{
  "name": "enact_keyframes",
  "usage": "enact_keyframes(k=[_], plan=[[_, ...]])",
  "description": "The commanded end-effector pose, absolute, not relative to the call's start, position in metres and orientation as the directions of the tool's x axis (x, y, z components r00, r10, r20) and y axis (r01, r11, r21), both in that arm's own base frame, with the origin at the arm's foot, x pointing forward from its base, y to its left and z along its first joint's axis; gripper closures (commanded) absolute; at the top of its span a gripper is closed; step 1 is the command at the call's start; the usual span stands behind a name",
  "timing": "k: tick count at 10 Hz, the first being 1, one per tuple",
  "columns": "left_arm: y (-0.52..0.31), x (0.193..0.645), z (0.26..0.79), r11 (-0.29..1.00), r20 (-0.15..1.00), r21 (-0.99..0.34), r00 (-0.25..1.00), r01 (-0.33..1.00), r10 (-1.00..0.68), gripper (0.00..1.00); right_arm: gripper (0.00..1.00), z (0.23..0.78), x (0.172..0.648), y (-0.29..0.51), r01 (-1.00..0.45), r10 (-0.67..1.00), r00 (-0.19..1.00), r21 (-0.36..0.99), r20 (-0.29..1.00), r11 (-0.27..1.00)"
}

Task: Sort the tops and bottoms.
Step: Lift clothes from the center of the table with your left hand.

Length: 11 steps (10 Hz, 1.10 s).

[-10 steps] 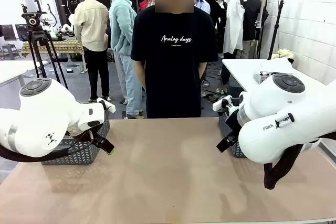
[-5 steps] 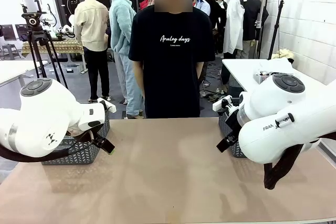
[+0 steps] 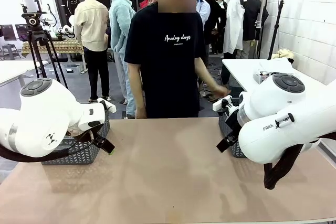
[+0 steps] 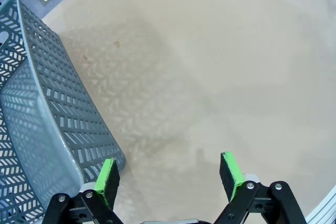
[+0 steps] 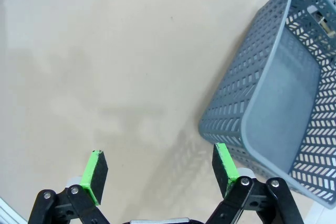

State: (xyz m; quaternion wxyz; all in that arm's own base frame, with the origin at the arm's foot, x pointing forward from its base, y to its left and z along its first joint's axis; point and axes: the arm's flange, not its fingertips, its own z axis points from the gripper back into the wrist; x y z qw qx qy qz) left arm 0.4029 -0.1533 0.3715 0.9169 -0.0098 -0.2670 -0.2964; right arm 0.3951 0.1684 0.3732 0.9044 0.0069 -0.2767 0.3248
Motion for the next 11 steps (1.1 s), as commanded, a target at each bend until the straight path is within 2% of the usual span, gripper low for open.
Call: enact_keyframes(k=[1, 11], plan=[[-0.1516, 0.4035, 0.3716, 0.826, 0.496, 0.138, 0.684, 0.546, -0.535, 0.0, 0.0, 0.3733, 0.3952, 0.1683, -0.59, 0.582, 0.637, -0.166, 0.506, 0.79], [-0.1516, 0.4035, 0.3716, 0.826, 0.496, 0.138, 0.684, 0.546, -0.535, 0.0, 0.0, 0.3733, 0.3952, 0.1683, -0.59, 0.582, 0.637, -0.166, 0.506, 0.79]])
